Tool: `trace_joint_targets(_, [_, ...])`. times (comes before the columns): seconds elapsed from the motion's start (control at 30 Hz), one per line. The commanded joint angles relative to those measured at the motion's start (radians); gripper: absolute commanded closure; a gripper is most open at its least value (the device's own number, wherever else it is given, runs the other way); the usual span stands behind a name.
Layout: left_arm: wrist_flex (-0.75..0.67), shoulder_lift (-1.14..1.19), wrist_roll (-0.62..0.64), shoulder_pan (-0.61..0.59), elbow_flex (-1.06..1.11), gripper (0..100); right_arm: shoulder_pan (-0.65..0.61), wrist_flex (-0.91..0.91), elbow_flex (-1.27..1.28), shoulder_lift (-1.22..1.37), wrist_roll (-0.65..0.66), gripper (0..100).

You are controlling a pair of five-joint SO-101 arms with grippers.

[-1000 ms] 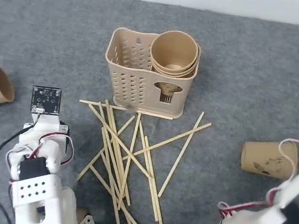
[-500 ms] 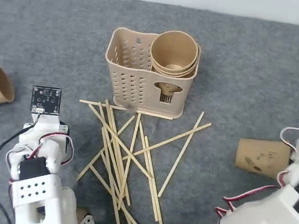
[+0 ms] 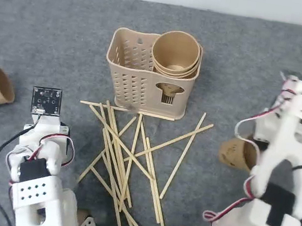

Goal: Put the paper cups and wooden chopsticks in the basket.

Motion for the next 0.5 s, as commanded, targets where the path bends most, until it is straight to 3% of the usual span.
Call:
trace_joint_targets(0.0, [-0.018,-0.020,-0.008,0.002,-0.004,91,-0.105,0.045,-0.051,-0.087,-0.055,99.1])
trace_joint_targets(0.13, [-0.018,-0.020,-0.008,0.002,-0.004,91,-0.165,0.050,-0.052,-0.150,-0.055,99.1])
trace_joint_targets(0.47, [-0.058,-0.020,-0.009,0.002,0.013,91,-0.165,0.068,-0.048,-0.364,-0.055,98.8])
